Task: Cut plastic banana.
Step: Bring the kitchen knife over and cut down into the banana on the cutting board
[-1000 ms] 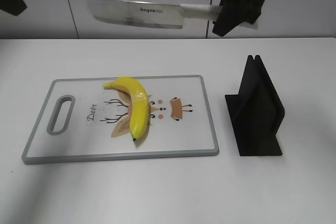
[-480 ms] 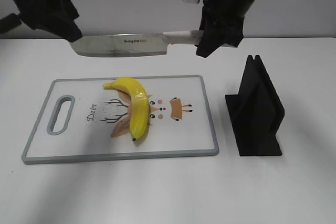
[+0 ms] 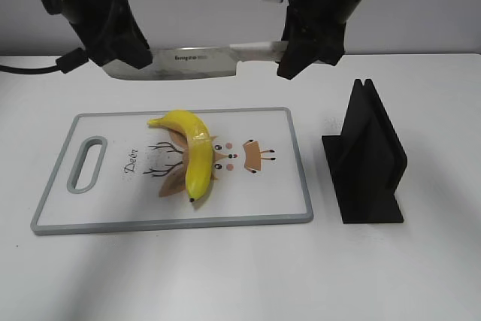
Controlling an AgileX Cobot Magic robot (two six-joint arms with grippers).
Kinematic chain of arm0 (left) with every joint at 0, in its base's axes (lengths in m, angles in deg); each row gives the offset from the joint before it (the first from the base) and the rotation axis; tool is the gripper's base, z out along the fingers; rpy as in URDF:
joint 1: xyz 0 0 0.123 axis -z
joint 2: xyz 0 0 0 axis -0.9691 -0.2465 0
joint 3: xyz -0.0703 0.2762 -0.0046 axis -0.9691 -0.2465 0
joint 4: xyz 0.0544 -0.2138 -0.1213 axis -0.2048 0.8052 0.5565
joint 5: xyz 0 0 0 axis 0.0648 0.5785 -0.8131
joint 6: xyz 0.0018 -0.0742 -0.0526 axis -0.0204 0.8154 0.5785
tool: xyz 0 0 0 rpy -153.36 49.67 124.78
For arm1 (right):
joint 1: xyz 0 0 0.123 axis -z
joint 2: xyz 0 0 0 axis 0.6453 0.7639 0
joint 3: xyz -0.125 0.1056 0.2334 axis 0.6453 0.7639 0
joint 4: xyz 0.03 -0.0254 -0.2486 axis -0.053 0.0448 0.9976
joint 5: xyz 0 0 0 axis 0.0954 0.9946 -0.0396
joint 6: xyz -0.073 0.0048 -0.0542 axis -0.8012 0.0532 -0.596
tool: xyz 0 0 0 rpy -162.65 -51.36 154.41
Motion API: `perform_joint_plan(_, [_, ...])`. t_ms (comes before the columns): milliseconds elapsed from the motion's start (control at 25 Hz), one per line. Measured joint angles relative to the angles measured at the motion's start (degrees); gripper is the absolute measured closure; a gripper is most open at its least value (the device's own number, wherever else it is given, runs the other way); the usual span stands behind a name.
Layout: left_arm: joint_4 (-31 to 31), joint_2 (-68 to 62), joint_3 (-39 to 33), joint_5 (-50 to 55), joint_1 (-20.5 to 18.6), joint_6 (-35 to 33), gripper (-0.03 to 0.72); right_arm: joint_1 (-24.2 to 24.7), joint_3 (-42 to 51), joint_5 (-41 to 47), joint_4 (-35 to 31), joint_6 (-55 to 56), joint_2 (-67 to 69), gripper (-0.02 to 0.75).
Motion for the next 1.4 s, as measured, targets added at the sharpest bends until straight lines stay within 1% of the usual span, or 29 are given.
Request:
perform_joint_plan(40, [0.06,-0.28,0.0,0.08,0.0,0.0,0.576,0.0,0.0,-0.44,0.0,0.05,0.0,0.57])
perform_joint_plan(80, [0.06,-0.52,0.0,0.14,0.0,-0.17,0.637,0.0,0.0,-0.98,0.0,0.05,0.0,0.57])
perform_joint_plan(120, [-0.01,-0.7,0.0,0.2,0.0,-0.44,0.666,0.0,0.0,-1.61,0.14,-0.15,0.0,0.57])
perform_joint_plan(200, [-0.05,-1.14,0.0,0.25,0.0,-0.9,0.687,0.0,0.0,-2.26,0.33,-0.65,0.05,0.57])
perform_joint_plan(640, [1.0,-8.02,0.0,0.38,-0.06,-1.36,0.694,0.0,-0.07,-2.14,0.74,0.66,6.3,0.57])
perform_joint_plan(960, [4.0,-16.42,0.14,-0.56,-0.05,-2.08,0.694,0.0,-0.02,-0.96,3.0,7.14,13.27,0.561])
perform_joint_plan(1160, [4.88,-17.38,1.07,-0.34,-0.25,-2.08,0.693,0.11,-0.37,-0.68,3.42,11.07,14.72,0.544])
perform_joint_plan(1400, [5.28,-17.46,1.15,-0.13,-0.36,-2.19,0.692,0.17,-0.45,-0.68,3.46,12.04,14.99,0.538])
